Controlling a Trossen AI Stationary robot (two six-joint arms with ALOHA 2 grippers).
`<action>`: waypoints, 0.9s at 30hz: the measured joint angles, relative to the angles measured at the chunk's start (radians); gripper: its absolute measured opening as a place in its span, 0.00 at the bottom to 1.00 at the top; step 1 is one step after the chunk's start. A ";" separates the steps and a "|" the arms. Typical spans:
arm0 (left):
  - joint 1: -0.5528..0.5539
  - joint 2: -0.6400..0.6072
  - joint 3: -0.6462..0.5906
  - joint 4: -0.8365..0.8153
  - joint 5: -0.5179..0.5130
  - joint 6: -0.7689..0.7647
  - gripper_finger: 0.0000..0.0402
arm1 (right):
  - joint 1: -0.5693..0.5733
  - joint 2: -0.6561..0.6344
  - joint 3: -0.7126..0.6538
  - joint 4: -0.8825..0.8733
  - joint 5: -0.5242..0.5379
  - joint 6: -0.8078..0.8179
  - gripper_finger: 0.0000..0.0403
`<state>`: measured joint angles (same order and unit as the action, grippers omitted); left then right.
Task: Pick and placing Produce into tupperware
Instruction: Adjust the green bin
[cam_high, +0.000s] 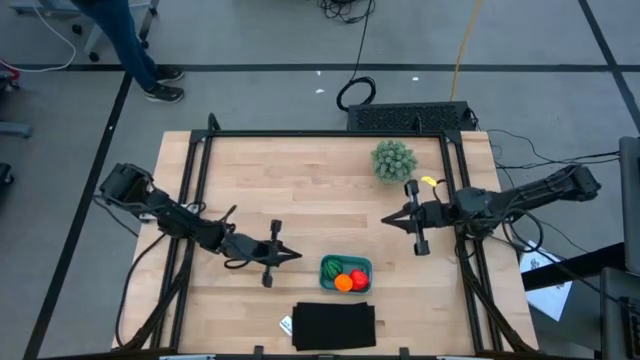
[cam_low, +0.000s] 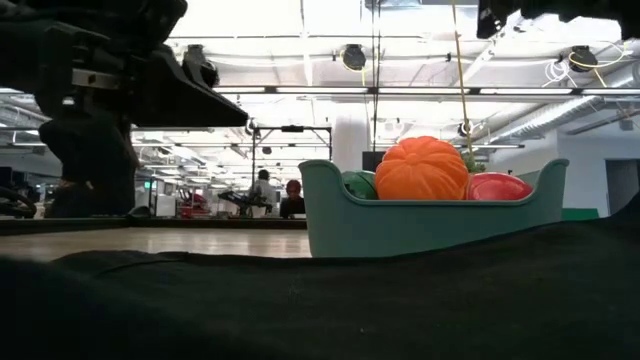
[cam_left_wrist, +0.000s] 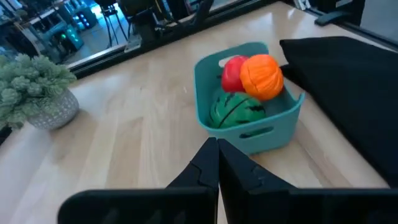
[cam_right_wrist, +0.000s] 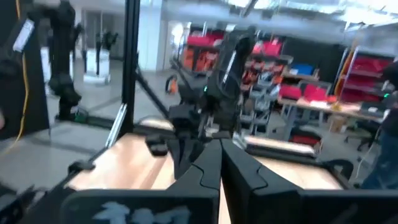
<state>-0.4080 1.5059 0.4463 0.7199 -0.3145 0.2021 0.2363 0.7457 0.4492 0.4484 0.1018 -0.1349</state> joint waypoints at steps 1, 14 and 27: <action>-0.001 -0.018 -0.010 -0.005 0.000 0.006 0.00 | -0.002 -0.016 -0.024 0.029 0.001 0.002 0.00; -0.018 -0.148 -0.126 0.060 0.026 -0.042 0.00 | -0.031 -0.142 -0.284 0.167 0.030 0.148 0.00; -0.018 -0.137 -0.130 0.000 0.039 -0.190 0.00 | 0.074 -0.108 -0.391 0.131 0.058 0.366 0.00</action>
<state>-0.4259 1.3686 0.3161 0.7194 -0.2760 0.0116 0.3108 0.6377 0.0586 0.5793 0.1600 0.2310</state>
